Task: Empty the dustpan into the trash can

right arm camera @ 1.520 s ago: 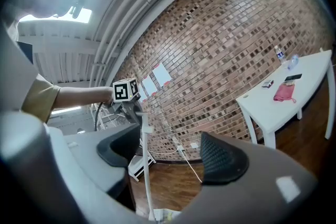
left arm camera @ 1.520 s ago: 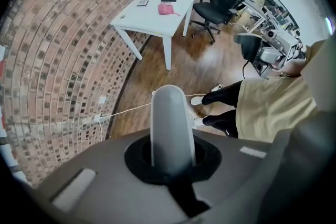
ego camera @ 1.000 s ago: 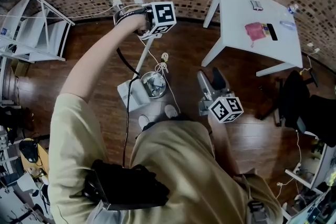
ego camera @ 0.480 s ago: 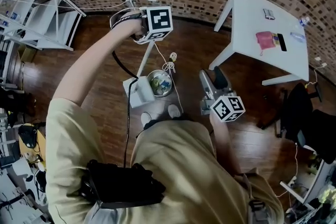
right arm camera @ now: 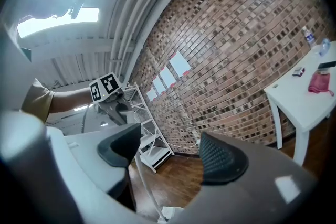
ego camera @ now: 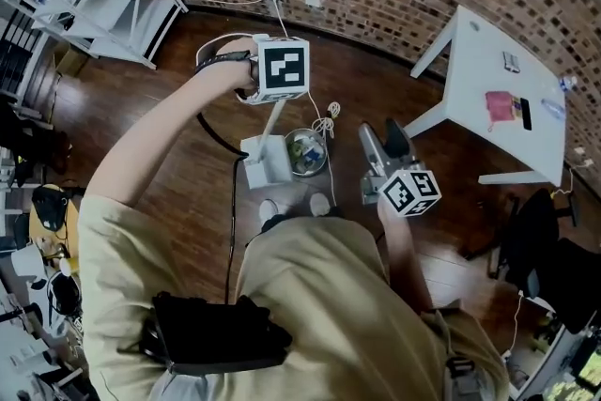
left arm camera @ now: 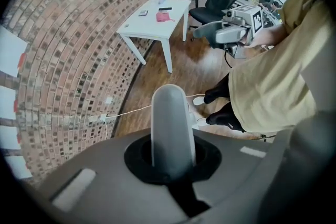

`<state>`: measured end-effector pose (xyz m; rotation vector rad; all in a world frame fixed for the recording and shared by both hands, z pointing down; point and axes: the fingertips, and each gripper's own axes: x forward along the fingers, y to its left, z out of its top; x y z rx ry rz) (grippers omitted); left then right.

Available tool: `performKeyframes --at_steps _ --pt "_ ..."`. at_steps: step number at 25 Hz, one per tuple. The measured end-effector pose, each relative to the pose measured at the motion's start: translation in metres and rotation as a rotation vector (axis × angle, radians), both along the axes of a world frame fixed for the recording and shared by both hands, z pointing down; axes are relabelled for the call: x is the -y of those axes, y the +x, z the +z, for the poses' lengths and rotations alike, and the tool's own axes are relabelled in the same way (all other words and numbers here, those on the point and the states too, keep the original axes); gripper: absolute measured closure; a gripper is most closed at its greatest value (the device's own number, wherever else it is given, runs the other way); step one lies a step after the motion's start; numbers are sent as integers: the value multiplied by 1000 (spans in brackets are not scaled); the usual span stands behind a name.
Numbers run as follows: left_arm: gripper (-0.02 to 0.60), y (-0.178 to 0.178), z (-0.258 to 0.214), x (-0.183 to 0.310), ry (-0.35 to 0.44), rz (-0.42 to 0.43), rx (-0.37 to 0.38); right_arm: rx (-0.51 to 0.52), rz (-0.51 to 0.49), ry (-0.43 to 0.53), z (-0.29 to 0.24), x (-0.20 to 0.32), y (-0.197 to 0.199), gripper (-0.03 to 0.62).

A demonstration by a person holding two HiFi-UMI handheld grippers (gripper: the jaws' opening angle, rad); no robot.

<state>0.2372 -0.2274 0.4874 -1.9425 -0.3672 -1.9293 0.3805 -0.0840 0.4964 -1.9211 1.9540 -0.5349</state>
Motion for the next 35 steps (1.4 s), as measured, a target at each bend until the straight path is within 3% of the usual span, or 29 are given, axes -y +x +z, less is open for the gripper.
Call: performKeyframes --at_steps 5,9,14,19,28,35 --pt "581 -54 -11 34 104 -9 19 -9 -53 4 -6 26 -33 255" --pt "581 -97 -16 56 113 -63 -1 -22 -82 1 -8 39 -60 256" --pt "581 -141 -18 62 33 -155 -65 -27 -120 4 -13 60 -83 261" --pt "581 -179 -21 68 12 -225 -133 -27 -166 4 -13 81 -109 270" --pt "581 -241 -36 90 -41 -433 -303 -28 -283 -5 -12 115 -173 273" --pt "581 -299 -23 106 -23 -521 -287 -26 -340 -10 -10 138 -208 273"
